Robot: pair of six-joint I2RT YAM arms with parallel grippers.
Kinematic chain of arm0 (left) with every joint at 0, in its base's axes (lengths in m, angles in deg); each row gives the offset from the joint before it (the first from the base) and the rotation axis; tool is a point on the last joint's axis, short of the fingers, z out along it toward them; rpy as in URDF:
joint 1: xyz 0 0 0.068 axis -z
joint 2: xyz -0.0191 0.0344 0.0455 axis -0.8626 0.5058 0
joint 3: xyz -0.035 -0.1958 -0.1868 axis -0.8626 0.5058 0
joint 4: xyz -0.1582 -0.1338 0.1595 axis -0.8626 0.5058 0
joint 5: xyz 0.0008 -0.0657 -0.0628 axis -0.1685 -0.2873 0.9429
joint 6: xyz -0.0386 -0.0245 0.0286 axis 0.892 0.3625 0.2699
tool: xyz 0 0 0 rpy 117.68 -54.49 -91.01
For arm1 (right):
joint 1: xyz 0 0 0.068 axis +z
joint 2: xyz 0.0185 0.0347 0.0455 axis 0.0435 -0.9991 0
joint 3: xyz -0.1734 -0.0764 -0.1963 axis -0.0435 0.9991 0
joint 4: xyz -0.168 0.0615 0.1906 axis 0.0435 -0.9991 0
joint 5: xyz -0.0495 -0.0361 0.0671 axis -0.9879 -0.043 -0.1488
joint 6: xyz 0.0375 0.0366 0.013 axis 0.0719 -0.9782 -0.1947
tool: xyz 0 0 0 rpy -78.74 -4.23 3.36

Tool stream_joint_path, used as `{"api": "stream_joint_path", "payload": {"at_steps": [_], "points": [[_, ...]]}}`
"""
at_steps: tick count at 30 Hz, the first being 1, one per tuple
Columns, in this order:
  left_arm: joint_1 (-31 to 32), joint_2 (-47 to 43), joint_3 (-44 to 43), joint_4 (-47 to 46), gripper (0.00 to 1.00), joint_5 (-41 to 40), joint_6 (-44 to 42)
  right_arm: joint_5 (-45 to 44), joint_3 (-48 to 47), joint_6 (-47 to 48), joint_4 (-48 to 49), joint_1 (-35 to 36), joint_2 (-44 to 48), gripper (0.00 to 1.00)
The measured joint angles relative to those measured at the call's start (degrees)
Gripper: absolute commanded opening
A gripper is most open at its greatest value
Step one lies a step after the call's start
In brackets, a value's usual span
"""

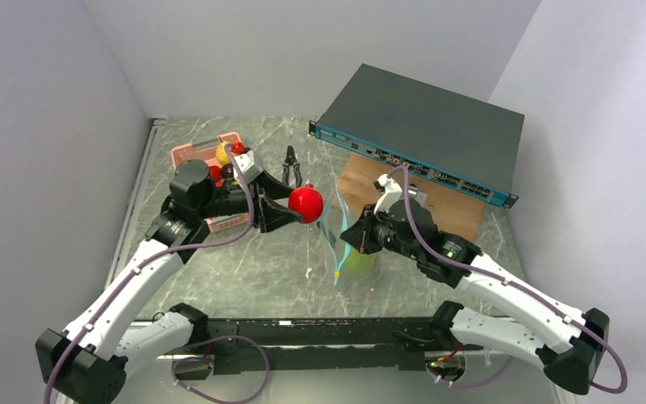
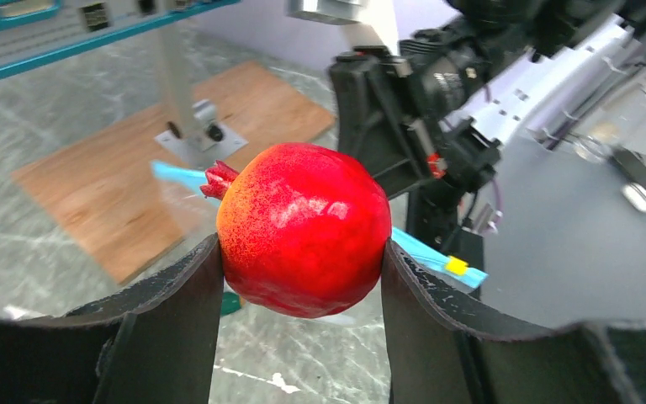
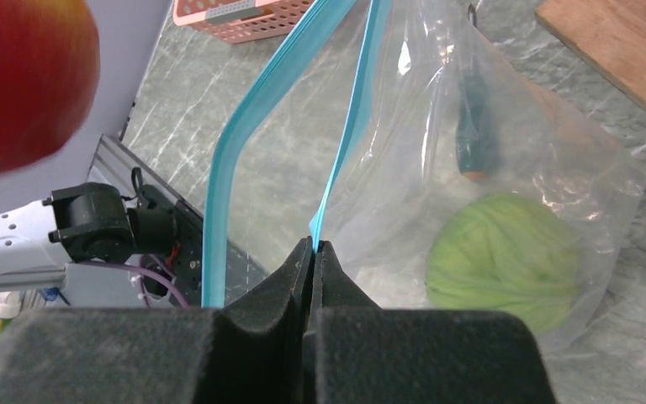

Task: Place the food in the zip-top bag and seal the zipper
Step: Place the fake fruit in the zipper food storage bag.

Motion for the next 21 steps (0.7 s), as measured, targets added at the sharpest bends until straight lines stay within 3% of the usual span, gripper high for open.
{"api": "stream_joint_path", "payload": {"at_steps": [10,21], "points": [[7.82,8.13,-0.94,0.96,0.18,3.56,-0.59,1.84,-1.31,-0.92,2.36,0.44,-2.05,0.00],[12.39,16.11,-9.14,14.08,0.13,-4.13,-5.90,-1.49,-2.49,-0.90,-2.43,0.07,1.01,0.00]]}}
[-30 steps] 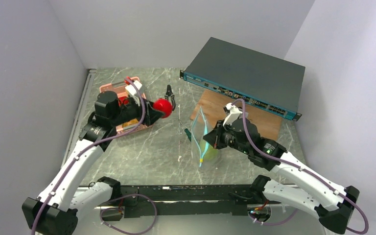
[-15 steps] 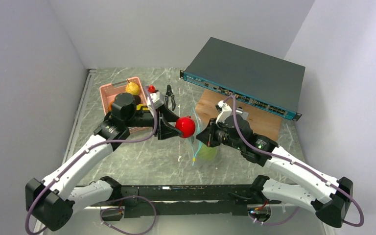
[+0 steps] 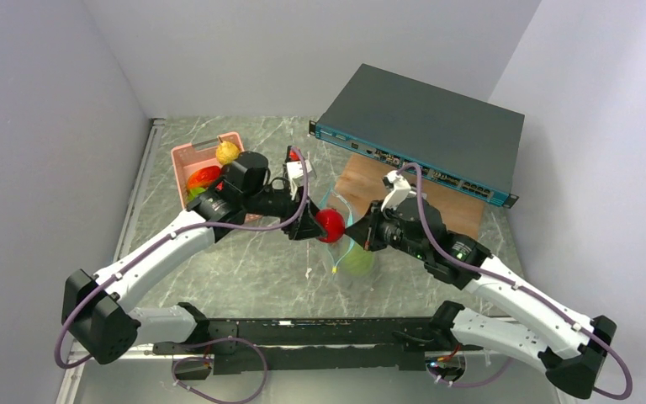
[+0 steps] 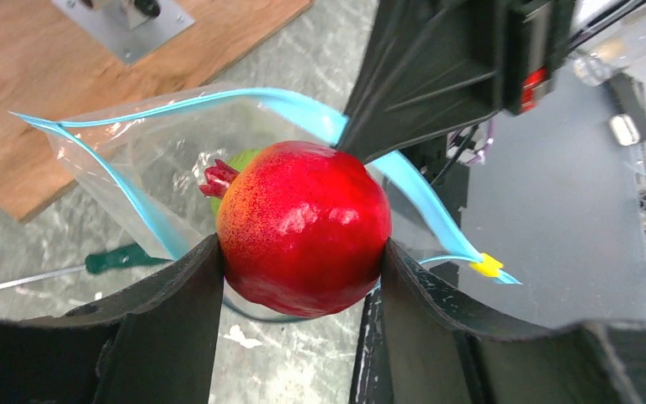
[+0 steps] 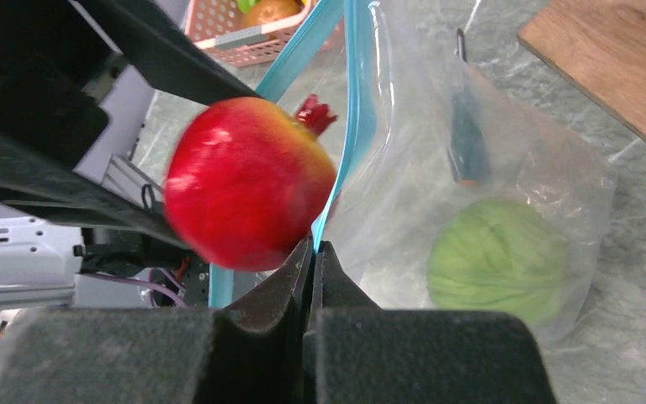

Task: Place the food in the zip-top bag and seal the zipper
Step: Place the fake fruit in the zipper food storage bag.

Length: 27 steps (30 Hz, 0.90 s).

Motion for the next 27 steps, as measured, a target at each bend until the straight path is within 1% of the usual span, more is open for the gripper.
{"api": "stream_joint_path", "payload": {"at_steps": [4,9,13,18,19,21,24,27], "points": [[0.70,0.39,0.00,3.34,0.13,-4.31,-1.77,1.18,-0.55,-0.17,1.53,0.24,0.72,0.00],[1.22,0.85,0.00,5.38,0.15,-7.52,-3.21,3.76,-0.76,-0.22,5.42,1.07,0.87,0.00],[1.22,0.83,0.00,5.49,0.21,-9.66,-3.91,5.57,-1.92,-0.20,7.21,1.60,-1.36,0.00],[1.40,0.68,0.02,5.53,0.31,-12.28,-4.33,6.05,-2.16,-0.22,8.72,3.02,-3.21,0.00],[1.42,0.57,0.02,5.51,0.35,-12.79,-4.37,6.03,-2.16,-0.20,8.83,3.06,-3.17,0.00],[1.51,0.39,0.02,5.55,0.48,-13.57,-4.44,6.03,-2.16,-0.20,8.87,3.08,-3.15,0.00],[1.53,0.37,0.02,5.92,0.73,-14.75,-4.52,5.84,-1.99,-0.22,8.87,3.10,-2.54,0.00],[1.53,0.37,0.02,5.88,0.88,-15.26,-4.61,5.62,-1.88,-0.20,8.74,3.10,-1.81,0.00]]}}
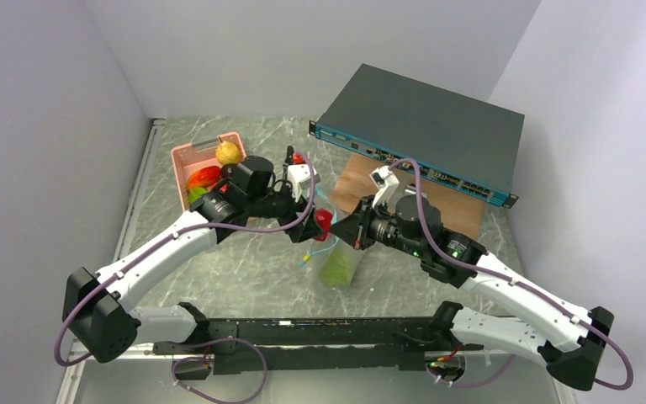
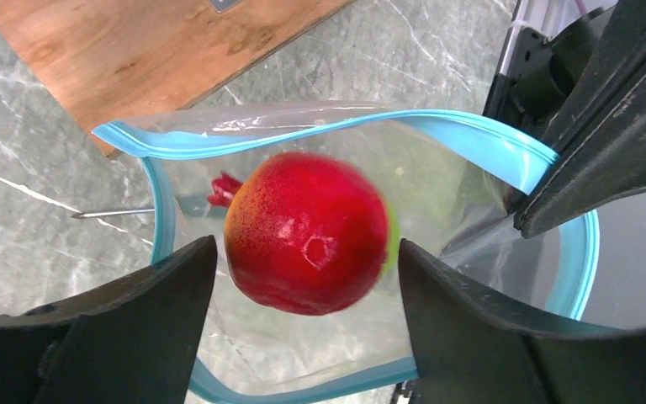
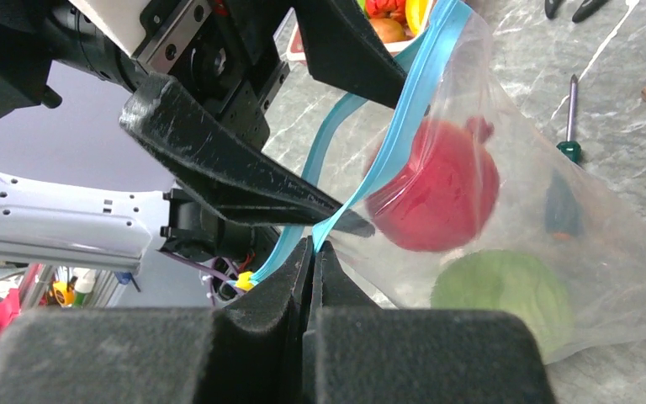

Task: Place the food in the zip-top bag and seal the zipper
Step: Place the fake fruit in the zipper food storage bag.

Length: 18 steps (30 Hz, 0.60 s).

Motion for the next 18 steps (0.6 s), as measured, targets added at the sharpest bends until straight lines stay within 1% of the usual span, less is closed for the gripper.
{"api": "stream_joint_path", "payload": {"at_steps": [4,9,12,15,18], "points": [[0.00,-0.48,0.35,-0.50,0.96,0.07,-0.07,-0.42,0.57,-0.11,0.09,0.00,0.98,0.00],[0.00,-4.24,2.69,-1.51,0.96,-0.13,-0.72,-0.66,0.85,-0.20,0.13,0.02,1.14,0.00],[0.00,-6.97,3.52,-2.58,0.94,-1.25,-1.11,-0.72,1.42,-0.24,0.07,0.11,1.31,0.00],[0.00,-9.51,4.37,-3.69,0.93,-3.08,-1.29,-0.85,1.42,-0.22,-0.07,0.11,1.38,0.00],[0.00,-12.96,6.34,-5.42,0.93,-6.73,-1.31,-1.20,1.66,-0.22,-0.33,0.20,1.81,0.00]]}}
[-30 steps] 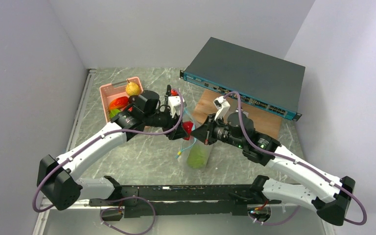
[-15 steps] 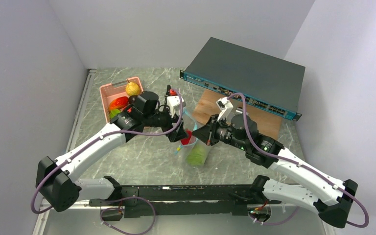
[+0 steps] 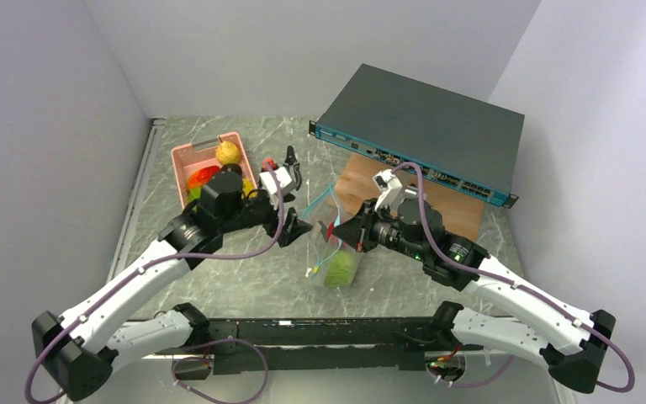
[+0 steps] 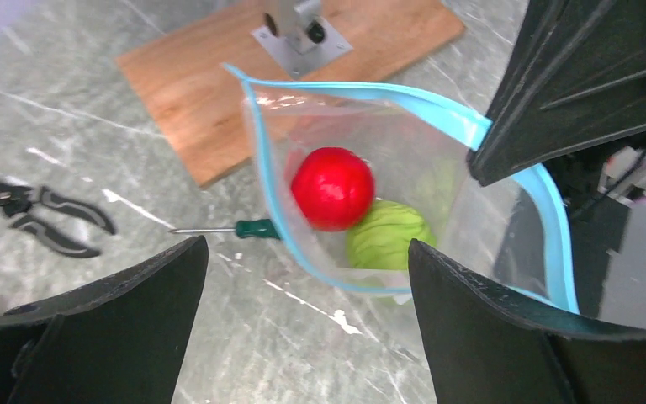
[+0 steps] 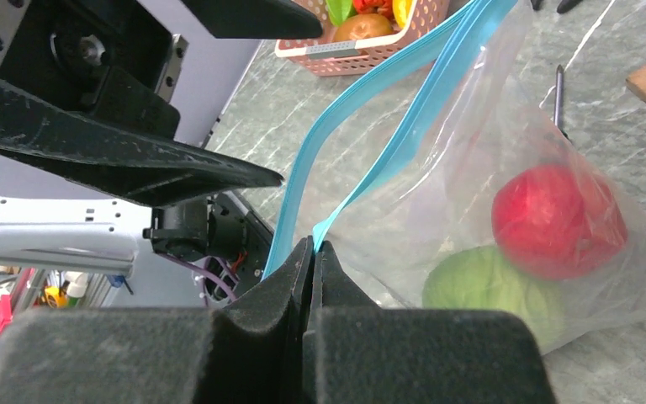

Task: Place the food in the zip-top bag and seal the zipper
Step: Place the fake fruit in the zipper food storage bag, then pick up the fake fruit from the bin.

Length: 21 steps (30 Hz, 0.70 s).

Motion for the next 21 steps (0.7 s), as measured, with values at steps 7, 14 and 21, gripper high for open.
{"api": "stream_joint_path", "payload": {"at_steps": [7,14,21], "points": [[0.00,-10.58,5.77,-3.69,0.93,-11.89,-0.04,-2.89,0.35,0.09,-2.34,0.07,2.78,0.00],[0.00,-16.41,8.02,-6.19,0.97,-28.61,0.33,-6.47,0.11,0.94,-5.88,0.07,5.42,0.00],[-0.50,-15.15,8.02,-6.25,1.00,-43.06,2.16,-8.61,-0.87,1.90,-8.57,0.07,5.35,0.00]]}}
